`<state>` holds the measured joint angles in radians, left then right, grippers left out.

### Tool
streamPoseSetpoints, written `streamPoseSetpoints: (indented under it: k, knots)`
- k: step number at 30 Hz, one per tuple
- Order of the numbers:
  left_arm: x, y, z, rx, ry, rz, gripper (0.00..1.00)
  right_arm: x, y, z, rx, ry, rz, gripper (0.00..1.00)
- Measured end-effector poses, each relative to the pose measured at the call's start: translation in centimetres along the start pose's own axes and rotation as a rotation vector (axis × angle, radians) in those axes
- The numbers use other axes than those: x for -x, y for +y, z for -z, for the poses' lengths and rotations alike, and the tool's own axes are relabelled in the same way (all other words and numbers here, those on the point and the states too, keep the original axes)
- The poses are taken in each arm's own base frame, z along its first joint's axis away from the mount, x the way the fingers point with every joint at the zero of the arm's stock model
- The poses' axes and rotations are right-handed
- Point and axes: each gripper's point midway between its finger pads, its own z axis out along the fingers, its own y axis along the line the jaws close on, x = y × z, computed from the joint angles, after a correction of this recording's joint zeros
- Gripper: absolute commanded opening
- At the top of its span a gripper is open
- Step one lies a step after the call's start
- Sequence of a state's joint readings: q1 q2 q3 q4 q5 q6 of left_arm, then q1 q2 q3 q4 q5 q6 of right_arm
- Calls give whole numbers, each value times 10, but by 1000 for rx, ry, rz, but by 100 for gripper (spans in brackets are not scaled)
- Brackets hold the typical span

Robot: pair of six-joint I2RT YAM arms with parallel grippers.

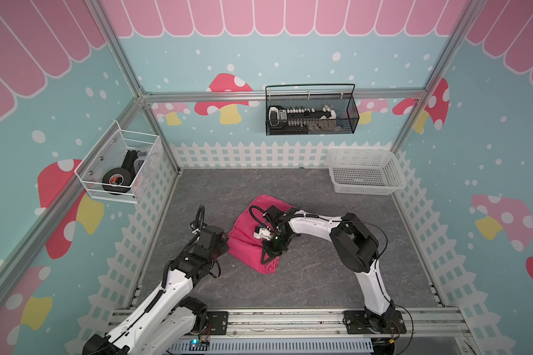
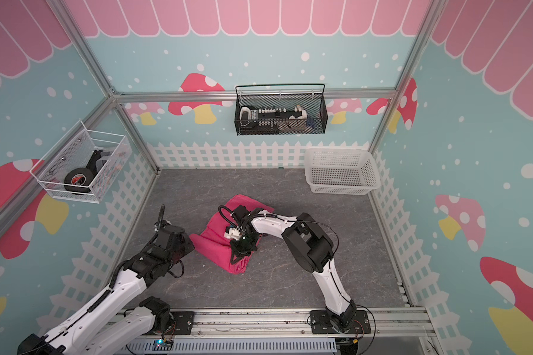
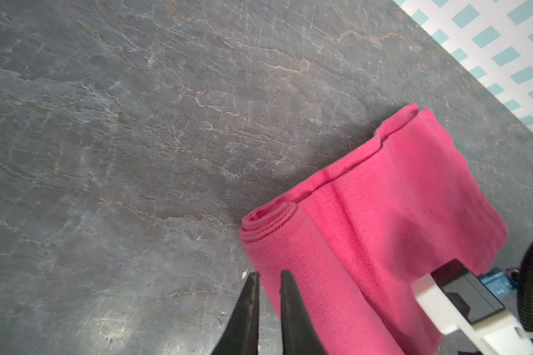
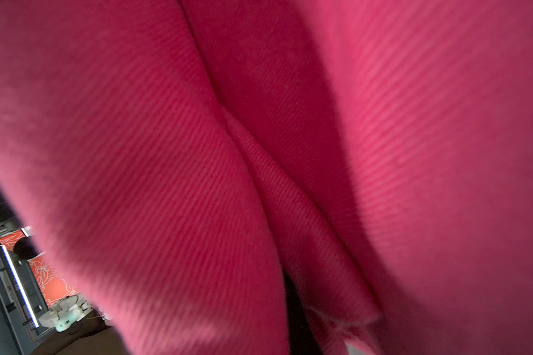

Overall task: Roll up the long pants
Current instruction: Roll the long pant at the center of the board.

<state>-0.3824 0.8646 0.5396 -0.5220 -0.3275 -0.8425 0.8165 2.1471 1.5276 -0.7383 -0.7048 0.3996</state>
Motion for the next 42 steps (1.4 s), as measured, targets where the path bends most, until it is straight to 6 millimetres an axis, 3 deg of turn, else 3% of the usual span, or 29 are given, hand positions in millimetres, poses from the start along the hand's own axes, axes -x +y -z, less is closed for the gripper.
streamPoseSetpoints:
  k: [7, 13, 14, 16, 17, 21, 24, 28, 32, 34, 35, 37, 40, 42]
  knots:
    - [-19, -15, -24, -15, 64, -4, 3, 1, -1, 0, 19, -7, -13, 0]
    - [-40, -31, -51, -11, 113, -45, 1, 1, -1, -1, 43, -10, -24, 1]
    - [-43, -31, -56, -4, 120, -51, 1, 1, -1, -1, 44, -11, -24, 5]
    - [-50, -33, -68, 14, 137, -62, 1, 2, -1, -1, 48, -13, -25, 31]
    - [-52, -34, -73, 21, 142, -67, 1, 2, -2, -1, 47, -15, -27, 38]
    - [-49, -48, -89, 11, 133, -68, 0, 7, 2, 11, 12, -77, 23, 53]
    - [-45, -61, -98, -11, 124, -67, 0, 9, -9, 30, -116, -155, 47, 56]
    - [-43, -70, -104, -24, 118, -70, 0, 5, -17, 80, -330, -293, 90, 70]
    - [-41, -77, -110, -34, 117, -74, 0, -5, 5, 143, -518, -473, 194, 70]
    - [-40, -80, -112, -38, 116, -74, 0, -14, 29, 162, -626, -543, 287, 70]
    - [-40, -81, -112, -40, 116, -75, 0, -20, 39, 163, -678, -556, 332, 70]
    - [-40, -83, -114, -43, 115, -75, 0, -35, 65, 144, -777, -539, 447, 69]
    - [-39, -86, -115, -49, 115, -73, 0, -55, 86, 90, -929, -459, 600, 68]
    - [-39, -87, -116, -52, 116, -72, 0, -68, 85, 52, -1053, -393, 682, 68]
